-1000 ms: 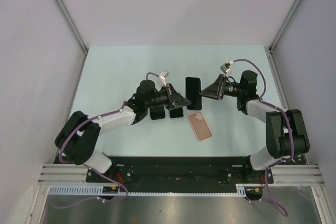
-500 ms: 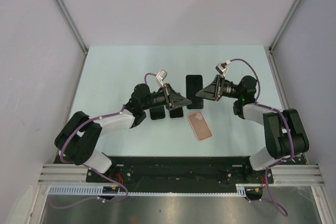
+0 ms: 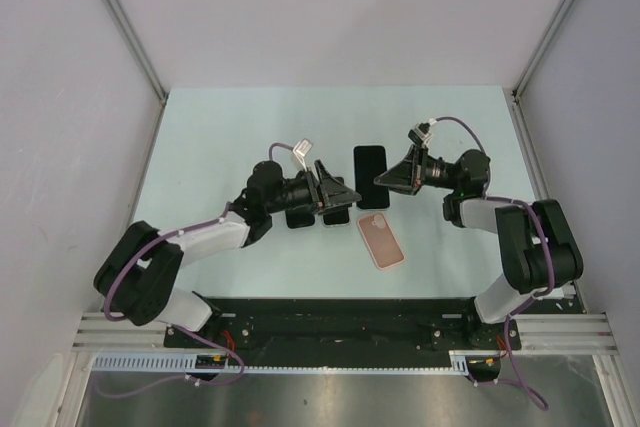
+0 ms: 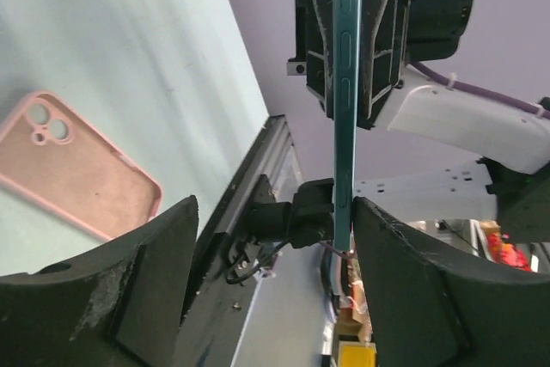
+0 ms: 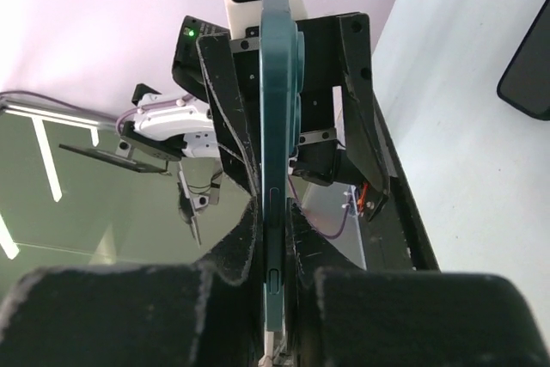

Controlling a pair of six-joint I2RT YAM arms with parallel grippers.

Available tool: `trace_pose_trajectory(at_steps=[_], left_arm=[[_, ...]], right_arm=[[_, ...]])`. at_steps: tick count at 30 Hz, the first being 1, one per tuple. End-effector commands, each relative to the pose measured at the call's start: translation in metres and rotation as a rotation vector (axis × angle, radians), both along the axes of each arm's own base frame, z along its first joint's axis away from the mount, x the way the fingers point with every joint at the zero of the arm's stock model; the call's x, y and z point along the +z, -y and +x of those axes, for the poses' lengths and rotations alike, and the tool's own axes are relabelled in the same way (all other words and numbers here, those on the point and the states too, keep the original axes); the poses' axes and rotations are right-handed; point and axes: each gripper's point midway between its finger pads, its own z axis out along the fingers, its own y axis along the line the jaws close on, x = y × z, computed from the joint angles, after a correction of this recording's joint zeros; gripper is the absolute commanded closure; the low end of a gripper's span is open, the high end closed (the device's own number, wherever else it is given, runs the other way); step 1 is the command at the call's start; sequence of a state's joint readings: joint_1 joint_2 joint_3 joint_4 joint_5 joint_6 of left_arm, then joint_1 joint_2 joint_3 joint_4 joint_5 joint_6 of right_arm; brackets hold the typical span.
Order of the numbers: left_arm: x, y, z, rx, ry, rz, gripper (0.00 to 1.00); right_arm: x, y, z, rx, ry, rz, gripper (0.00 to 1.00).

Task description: Put the phone into the phone case

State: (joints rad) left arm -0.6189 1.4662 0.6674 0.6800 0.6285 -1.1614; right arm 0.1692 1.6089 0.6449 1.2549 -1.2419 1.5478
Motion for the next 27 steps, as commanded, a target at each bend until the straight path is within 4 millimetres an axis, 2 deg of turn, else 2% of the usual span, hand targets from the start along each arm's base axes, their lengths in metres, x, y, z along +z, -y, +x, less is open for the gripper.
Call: trace_pose_trajectory(at_steps=[1, 2, 3, 4, 5, 6, 7, 8, 10, 12, 13, 16, 19, 20, 22, 25, 27], left_arm=[[-0.013, -0.019, 0.000, 0.057, 0.085, 0.145, 0.24], [-0.020, -0.025, 0.003, 0.086, 0.093, 0.194, 0.24], [-0.023, -0.028, 0.003, 0.099, 0.098, 0.215, 0.24], [-0.016, -0.033, 0.002, 0.118, 0.124, 0.220, 0.23], [-0.017, -0.038, 0.006, 0.150, 0.145, 0.244, 0.23], [-0.024, -0.043, 0.004, 0.162, 0.134, 0.276, 0.23], [-0.023, -0.047, 0.004, 0.176, 0.146, 0.287, 0.23], [-0.019, -0.053, 0.006, 0.212, 0.170, 0.300, 0.23], [-0.026, -0.059, 0.004, 0.224, 0.159, 0.337, 0.24], [-0.031, -0.059, 0.001, 0.203, 0.167, 0.352, 0.25], [-0.034, -0.059, 0.000, 0.195, 0.162, 0.356, 0.27], [-0.049, -0.056, -0.002, 0.166, 0.139, 0.375, 0.37], [-0.066, -0.050, -0.006, 0.120, 0.103, 0.391, 0.51], [-0.071, -0.048, -0.007, 0.109, 0.092, 0.394, 0.68], [-0.086, -0.042, -0.012, 0.069, 0.050, 0.406, 0.86], [-0.099, -0.033, -0.015, 0.030, 0.017, 0.421, 1.00], [-0.103, -0.025, -0.019, 0.013, 0.016, 0.431, 1.00]], right_arm=[[0.020, 0.003, 0.003, -0.060, 0.287, -0.021, 1.00], [0.010, 0.004, 0.004, -0.077, 0.188, -0.079, 1.00], [0.003, 0.004, 0.007, -0.095, 0.178, -0.130, 1.00], [0.002, 0.007, 0.029, -0.177, 0.387, -0.237, 1.00], [-0.018, 0.013, 0.019, -0.174, 0.239, -0.356, 1.00], [-0.023, 0.013, 0.018, -0.175, 0.272, -0.417, 1.00], [-0.022, 0.018, 0.023, -0.191, 0.314, -0.475, 1.00], [-0.031, 0.023, 0.015, -0.176, 0.244, -0.511, 1.00], [-0.047, 0.033, 0.008, -0.175, 0.155, -0.587, 1.00], [-0.060, 0.037, 0.005, -0.164, 0.176, -0.665, 1.00], [-0.073, 0.038, -0.003, -0.149, 0.142, -0.723, 1.00], [-0.098, 0.041, -0.015, -0.093, 0.063, -0.797, 1.00], [-0.114, 0.042, -0.021, -0.055, 0.039, -0.849, 1.00], [-0.119, 0.043, -0.021, -0.051, 0.038, -0.870, 1.00], [-0.131, 0.044, -0.024, -0.020, 0.029, -0.910, 1.00], [-0.145, 0.043, -0.029, 0.022, 0.013, -0.944, 1.00], [-0.158, 0.042, -0.033, 0.057, -0.003, -0.973, 1.00]])
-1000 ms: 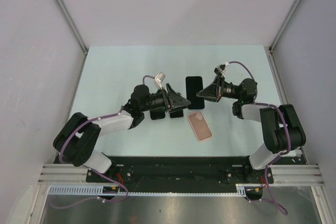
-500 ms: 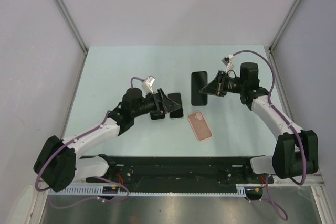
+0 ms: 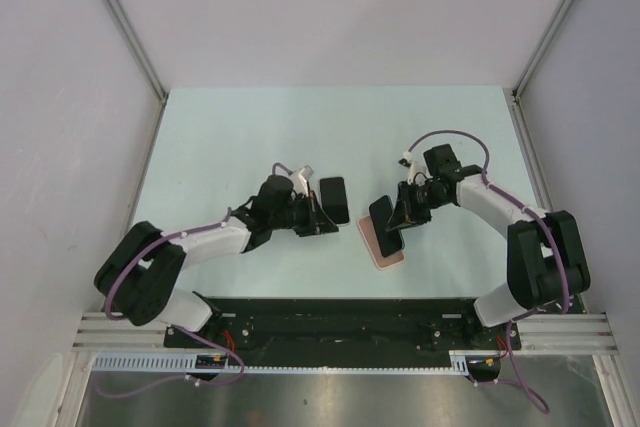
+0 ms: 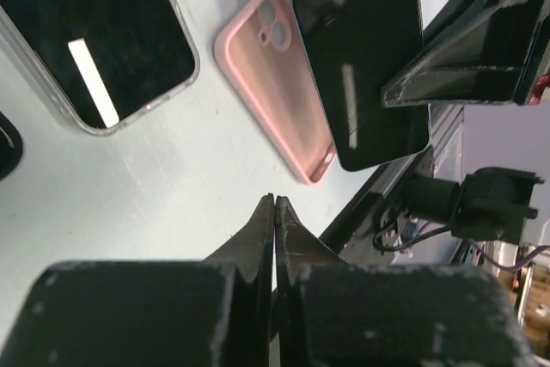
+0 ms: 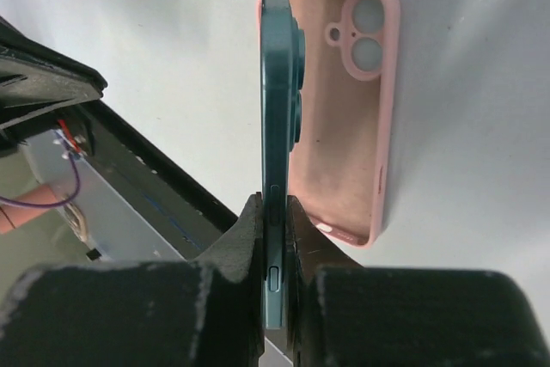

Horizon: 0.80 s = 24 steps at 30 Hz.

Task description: Put the phone into the phone case

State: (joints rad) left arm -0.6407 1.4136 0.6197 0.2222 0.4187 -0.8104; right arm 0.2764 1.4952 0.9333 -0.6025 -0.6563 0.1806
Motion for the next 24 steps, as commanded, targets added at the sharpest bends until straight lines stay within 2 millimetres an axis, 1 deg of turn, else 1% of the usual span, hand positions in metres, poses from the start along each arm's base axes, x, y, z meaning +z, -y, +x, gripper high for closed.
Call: trace_pose_trajectory(at_steps=[1, 2, 4, 5, 7, 11, 14, 15, 17, 19, 24], left_arm=[[-0.004, 0.019, -0.007, -0.060, 0.000, -0.001, 1.00], [-0.006, 0.022, -0.007, -0.062, 0.001, 0.005, 1.00], [-0.017, 0.027, -0.010, -0.068, -0.023, 0.030, 1.00], [-0.020, 0.030, -0.009, -0.066, -0.027, 0.035, 1.00], [-0.026, 0.035, -0.012, -0.079, -0.040, 0.042, 1.00], [-0.041, 0.044, -0.009, -0.099, -0.062, 0.073, 1.00], [-0.046, 0.049, -0.009, -0.109, -0.070, 0.084, 1.00], [-0.053, 0.049, -0.009, -0.107, -0.079, 0.096, 1.00], [-0.055, 0.051, -0.007, -0.109, -0.080, 0.101, 1.00], [-0.062, 0.054, -0.010, -0.119, -0.093, 0.114, 1.00], [-0.074, 0.056, -0.009, -0.119, -0.104, 0.137, 1.00]], right_arm=[[-0.015, 0.000, -0.004, 0.072, -0.011, -0.055, 1.00], [-0.020, -0.002, -0.006, 0.083, -0.026, -0.059, 1.00], [-0.026, -0.002, -0.005, 0.093, -0.021, -0.079, 1.00], [-0.030, -0.002, -0.004, 0.100, -0.022, -0.086, 1.00], [-0.033, -0.005, -0.002, 0.106, -0.020, -0.078, 1.00], [-0.041, -0.006, -0.004, 0.124, -0.035, -0.077, 1.00], [-0.048, -0.007, -0.006, 0.131, -0.055, -0.073, 1.00], [-0.050, -0.008, -0.007, 0.133, -0.059, -0.061, 1.00], [-0.052, -0.010, -0.010, 0.137, -0.063, -0.046, 1.00], [-0.053, -0.013, -0.012, 0.151, -0.059, -0.015, 1.00], [-0.062, -0.012, -0.019, 0.161, -0.093, -0.010, 0.99]])
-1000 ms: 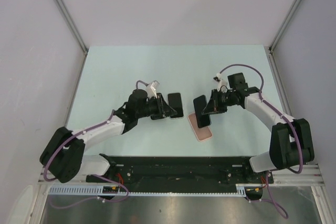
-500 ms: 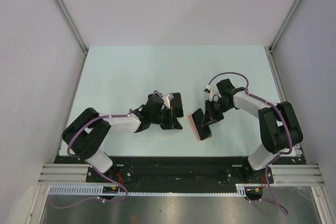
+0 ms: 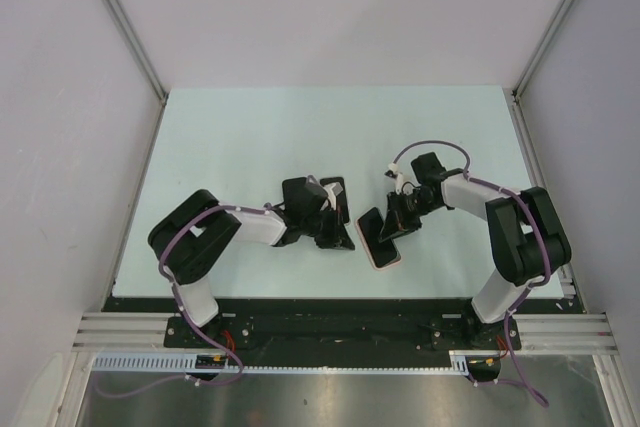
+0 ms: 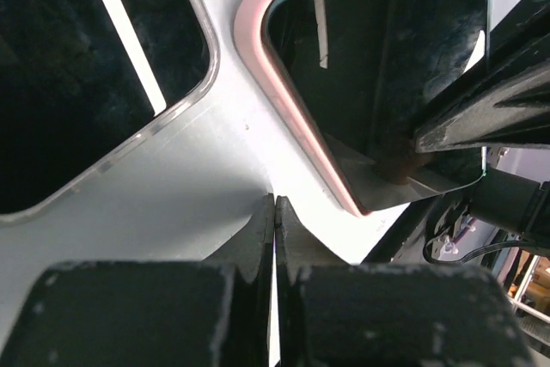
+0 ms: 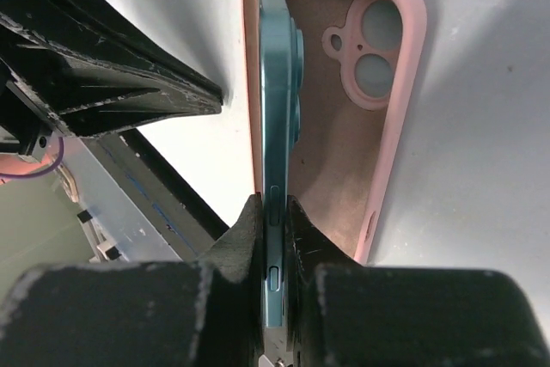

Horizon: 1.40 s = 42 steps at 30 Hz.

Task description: Put the phone into the phone case

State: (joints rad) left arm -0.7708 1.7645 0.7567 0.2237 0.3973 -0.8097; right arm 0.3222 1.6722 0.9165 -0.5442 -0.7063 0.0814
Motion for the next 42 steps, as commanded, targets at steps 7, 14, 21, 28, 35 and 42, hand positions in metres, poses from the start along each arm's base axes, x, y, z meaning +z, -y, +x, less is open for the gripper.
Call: trace_pose_trajectory(at_steps=[7, 14, 21, 28, 35, 42], left_arm=[[0.000, 0.017, 0.010, -0.019, 0.048, 0.001, 1.00], [-0.004, 0.020, 0.012, -0.024, 0.046, 0.013, 1.00], [-0.003, 0.021, 0.014, -0.023, 0.051, 0.017, 1.00], [0.002, 0.022, 0.012, -0.026, 0.055, 0.013, 1.00], [0.015, 0.025, 0.011, -0.021, 0.068, -0.007, 1.00], [0.039, 0.023, 0.014, 0.005, 0.107, -0.025, 0.97]], right_arm=[[-0.016, -0.001, -0.015, 0.065, 0.001, -0.016, 0.93], [-0.032, -0.002, -0.024, 0.079, -0.056, -0.051, 0.89], [-0.032, -0.001, -0.023, 0.075, -0.045, -0.065, 0.87], [-0.025, 0.005, -0.014, 0.024, -0.012, -0.097, 0.68], [-0.003, 0.016, 0.004, -0.050, 0.052, -0.142, 0.55], [0.017, 0.035, 0.018, -0.160, 0.093, -0.174, 0.29]])
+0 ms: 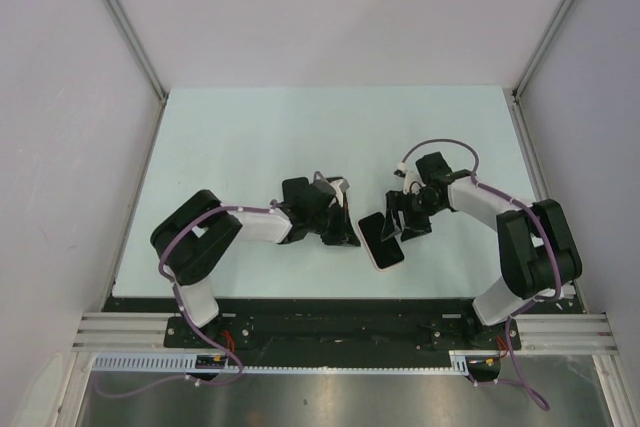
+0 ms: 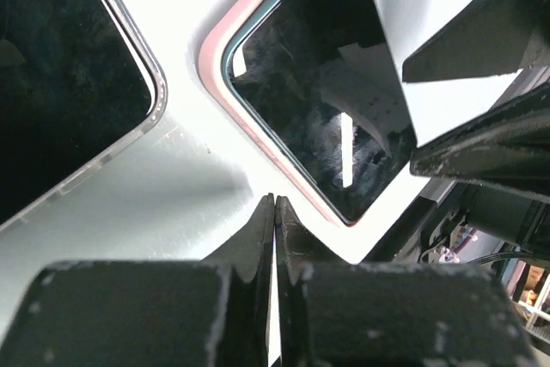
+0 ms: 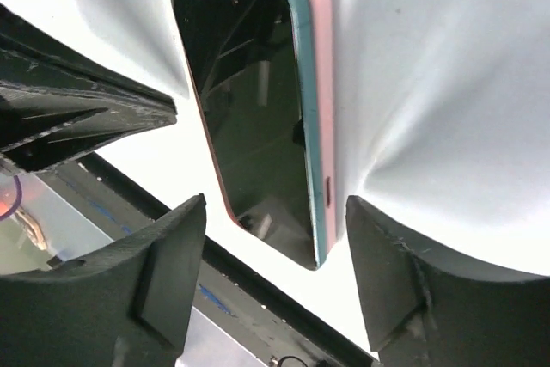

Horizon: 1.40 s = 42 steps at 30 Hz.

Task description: Put the phone into the phone case

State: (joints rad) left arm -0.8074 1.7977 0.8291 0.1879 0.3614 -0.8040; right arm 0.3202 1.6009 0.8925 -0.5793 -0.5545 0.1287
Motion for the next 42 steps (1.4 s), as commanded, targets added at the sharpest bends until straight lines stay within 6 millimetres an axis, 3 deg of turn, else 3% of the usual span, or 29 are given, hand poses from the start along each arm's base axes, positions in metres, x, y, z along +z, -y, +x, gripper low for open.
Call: trace_pose_trajectory(at_steps=[1, 2, 3, 7, 11, 17, 21, 26, 27, 30, 33, 37, 42], left_arm=[[0.037, 0.006, 0.011, 0.024, 0.088, -0.041, 0.95], [0.038, 0.005, 0.011, 0.025, 0.089, -0.037, 0.92], [0.039, 0.005, 0.011, 0.027, 0.093, -0.035, 0.91], [0.034, 0.004, 0.010, 0.038, 0.072, -0.020, 0.74], [0.030, 0.004, 0.013, 0.041, 0.073, 0.002, 0.64], [0.038, -0.001, 0.016, 0.055, 0.108, 0.007, 0.57], [0.041, 0.006, 0.020, 0.050, 0.105, -0.005, 0.54], [0.038, 0.010, 0.023, 0.062, 0.093, -0.008, 0.52], [0.037, 0.010, 0.023, 0.064, 0.091, -0.006, 0.51], [0.032, 0.009, 0.023, 0.065, 0.085, 0.003, 0.50], [0.028, 0.010, 0.023, 0.067, 0.074, 0.008, 0.50], [0.027, 0.011, 0.023, 0.066, 0.069, 0.005, 0.50], [0.019, 0.010, 0.022, 0.061, 0.058, 0.018, 0.50]], right_arm=[[0.019, 0.018, 0.019, -0.090, 0.074, -0.059, 0.27], [0.020, 0.019, 0.021, -0.104, 0.076, -0.065, 0.23], [0.021, 0.020, 0.022, -0.112, 0.082, -0.067, 0.01], [0.018, 0.010, 0.023, -0.115, 0.084, -0.057, 0.00], [0.020, 0.004, 0.035, -0.142, 0.128, -0.050, 0.00], [0.033, 0.038, 0.072, -0.440, 0.256, -0.137, 0.00], [0.060, 0.013, 0.072, -0.399, 0.268, 0.233, 0.00], [0.048, 0.025, 0.063, -0.418, 0.260, 0.179, 0.00], [0.046, 0.024, 0.060, -0.399, 0.252, 0.178, 0.01], [0.039, 0.025, 0.054, -0.369, 0.243, 0.153, 0.23], [0.031, 0.025, 0.051, -0.348, 0.238, 0.116, 0.29], [0.019, 0.016, 0.043, -0.301, 0.198, 0.114, 0.48], [0.000, 0.009, 0.035, -0.268, 0.152, 0.076, 0.50]])
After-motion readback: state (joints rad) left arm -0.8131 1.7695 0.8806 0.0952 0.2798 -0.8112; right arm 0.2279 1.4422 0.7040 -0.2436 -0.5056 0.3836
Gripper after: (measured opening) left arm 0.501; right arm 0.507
